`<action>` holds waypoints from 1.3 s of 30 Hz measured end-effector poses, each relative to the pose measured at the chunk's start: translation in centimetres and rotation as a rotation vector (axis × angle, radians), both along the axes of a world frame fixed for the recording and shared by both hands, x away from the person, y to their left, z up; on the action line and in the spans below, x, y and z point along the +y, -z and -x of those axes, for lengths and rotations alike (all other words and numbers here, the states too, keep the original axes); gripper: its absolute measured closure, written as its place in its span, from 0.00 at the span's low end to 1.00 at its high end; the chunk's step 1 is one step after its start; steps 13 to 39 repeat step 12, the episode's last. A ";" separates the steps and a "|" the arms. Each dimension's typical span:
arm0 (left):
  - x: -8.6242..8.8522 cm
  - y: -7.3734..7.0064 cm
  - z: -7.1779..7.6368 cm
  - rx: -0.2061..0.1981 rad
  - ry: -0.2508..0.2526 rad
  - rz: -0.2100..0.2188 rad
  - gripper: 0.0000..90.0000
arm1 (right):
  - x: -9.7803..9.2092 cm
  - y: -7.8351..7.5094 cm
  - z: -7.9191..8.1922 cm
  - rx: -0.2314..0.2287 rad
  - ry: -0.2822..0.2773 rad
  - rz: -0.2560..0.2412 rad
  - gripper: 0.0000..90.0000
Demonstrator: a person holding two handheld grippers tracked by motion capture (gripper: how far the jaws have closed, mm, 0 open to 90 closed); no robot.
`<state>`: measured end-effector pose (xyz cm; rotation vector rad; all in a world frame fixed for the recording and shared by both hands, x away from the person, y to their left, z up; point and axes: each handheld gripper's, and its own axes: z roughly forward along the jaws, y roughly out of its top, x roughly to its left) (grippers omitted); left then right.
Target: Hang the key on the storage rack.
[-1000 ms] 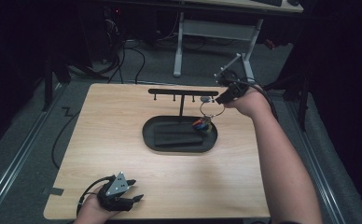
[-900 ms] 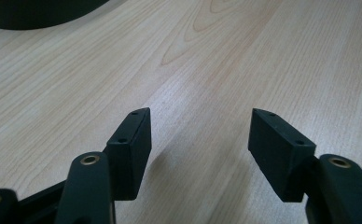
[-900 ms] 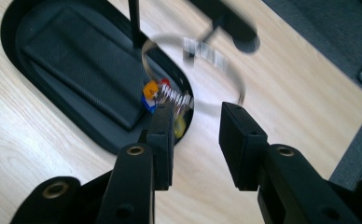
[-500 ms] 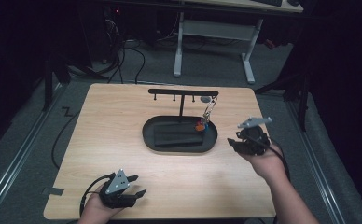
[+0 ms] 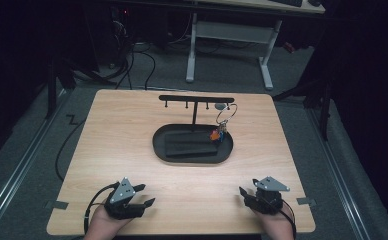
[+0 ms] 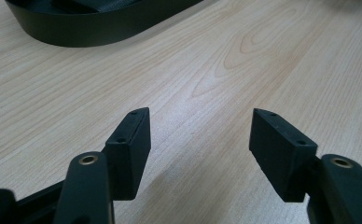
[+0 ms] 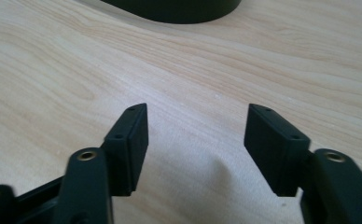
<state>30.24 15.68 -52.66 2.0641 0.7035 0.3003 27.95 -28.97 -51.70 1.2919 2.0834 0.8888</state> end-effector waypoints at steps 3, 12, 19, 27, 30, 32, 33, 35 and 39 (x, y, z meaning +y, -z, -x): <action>0.1 0.1 0.0 0.005 -0.004 0.013 0.43 | 0.0 0.1 0.9 -0.036 0.011 -0.024 0.45; 0.0 0.0 0.2 0.021 -0.015 0.007 0.42 | 0.8 0.0 1.1 -0.032 -0.054 -0.019 0.45; 0.0 0.0 0.2 0.021 -0.015 0.007 0.42 | 0.8 0.0 1.1 -0.032 -0.054 -0.019 0.45; 0.0 0.0 0.2 0.021 -0.015 0.007 0.42 | 0.8 0.0 1.1 -0.032 -0.054 -0.019 0.45; 0.0 0.0 0.2 0.021 -0.015 0.007 0.42 | 0.8 0.0 1.1 -0.032 -0.054 -0.019 0.45; 0.0 0.0 0.2 0.021 -0.015 0.007 0.42 | 0.8 0.0 1.1 -0.032 -0.054 -0.019 0.45; 0.0 0.0 0.2 0.021 -0.015 0.007 0.42 | 0.8 0.0 1.1 -0.032 -0.054 -0.019 0.45; 0.0 0.0 0.2 0.021 -0.015 0.007 0.42 | 0.8 0.0 1.1 -0.032 -0.054 -0.019 0.45; 0.0 0.0 0.2 0.021 -0.015 0.007 0.42 | 0.8 0.0 1.1 -0.032 -0.054 -0.019 0.45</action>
